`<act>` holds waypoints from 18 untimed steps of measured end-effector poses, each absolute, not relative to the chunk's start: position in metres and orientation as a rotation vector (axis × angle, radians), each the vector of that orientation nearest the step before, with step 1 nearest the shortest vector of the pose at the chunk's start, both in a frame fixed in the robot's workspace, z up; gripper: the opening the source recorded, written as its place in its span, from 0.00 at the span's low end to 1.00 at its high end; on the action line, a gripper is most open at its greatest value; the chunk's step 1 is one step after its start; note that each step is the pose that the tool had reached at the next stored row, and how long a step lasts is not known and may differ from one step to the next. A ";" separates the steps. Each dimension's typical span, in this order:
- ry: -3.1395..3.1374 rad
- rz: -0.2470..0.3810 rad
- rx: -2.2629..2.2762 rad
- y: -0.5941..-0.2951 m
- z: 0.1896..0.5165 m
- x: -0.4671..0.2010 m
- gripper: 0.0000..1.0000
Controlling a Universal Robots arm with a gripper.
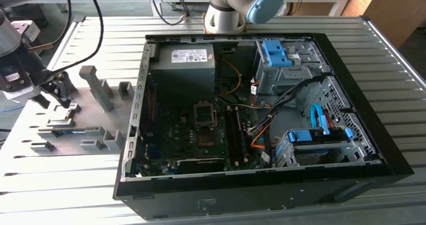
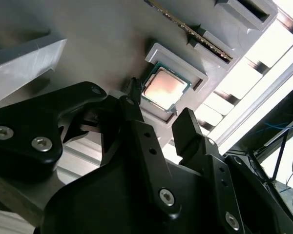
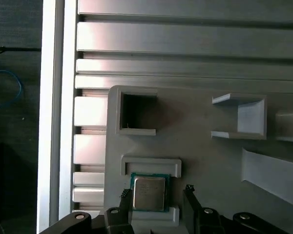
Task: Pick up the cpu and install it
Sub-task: 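Pick up the cpu and move it towards the insertion slot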
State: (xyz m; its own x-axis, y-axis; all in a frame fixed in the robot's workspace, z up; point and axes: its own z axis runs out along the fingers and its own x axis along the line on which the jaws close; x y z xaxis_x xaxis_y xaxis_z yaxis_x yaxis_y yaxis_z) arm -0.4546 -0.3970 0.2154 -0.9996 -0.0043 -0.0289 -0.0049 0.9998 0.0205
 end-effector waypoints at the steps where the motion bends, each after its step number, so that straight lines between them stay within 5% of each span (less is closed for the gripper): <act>1: 3.112 0.032 -0.007 -0.397 0.214 -0.455 0.53; 18: 3.113 0.032 -0.008 -0.397 0.191 -0.457 0.53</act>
